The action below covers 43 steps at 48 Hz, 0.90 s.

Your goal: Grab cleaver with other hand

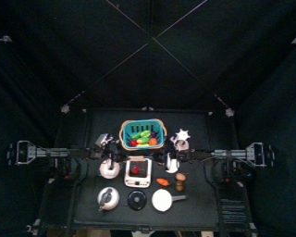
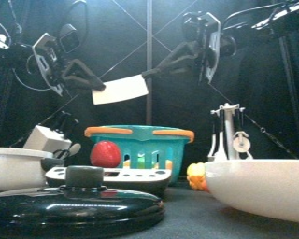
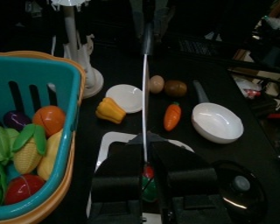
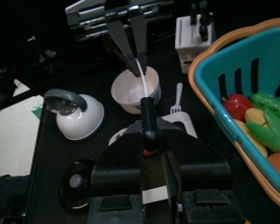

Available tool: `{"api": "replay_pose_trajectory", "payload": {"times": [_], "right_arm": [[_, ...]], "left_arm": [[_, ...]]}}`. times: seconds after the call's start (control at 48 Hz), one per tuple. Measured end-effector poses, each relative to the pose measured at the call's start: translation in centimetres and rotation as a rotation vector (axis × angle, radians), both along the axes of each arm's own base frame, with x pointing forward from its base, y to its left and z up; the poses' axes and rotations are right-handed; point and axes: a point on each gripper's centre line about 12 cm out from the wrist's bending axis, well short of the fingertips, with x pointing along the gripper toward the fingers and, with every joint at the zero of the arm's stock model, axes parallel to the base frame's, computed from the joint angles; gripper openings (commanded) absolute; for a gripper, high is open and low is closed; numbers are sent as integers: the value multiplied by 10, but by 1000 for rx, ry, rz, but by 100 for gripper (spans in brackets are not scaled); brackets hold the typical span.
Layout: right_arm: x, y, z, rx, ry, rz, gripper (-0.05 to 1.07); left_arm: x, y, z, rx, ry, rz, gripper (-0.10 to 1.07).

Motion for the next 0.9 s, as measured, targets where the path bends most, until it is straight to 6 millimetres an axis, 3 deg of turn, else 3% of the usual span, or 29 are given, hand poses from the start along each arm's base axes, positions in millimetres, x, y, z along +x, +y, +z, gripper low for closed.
{"api": "replay_pose_trajectory", "payload": {"times": [0.396,0.896], "right_arm": [[3,15,-8,51,157,-74,31],[10,29,-17,80,223,-75,26]], "left_arm": [[0,1,1,3,-4,3,44],[0,-3,0,35,6,-28,44]]}}
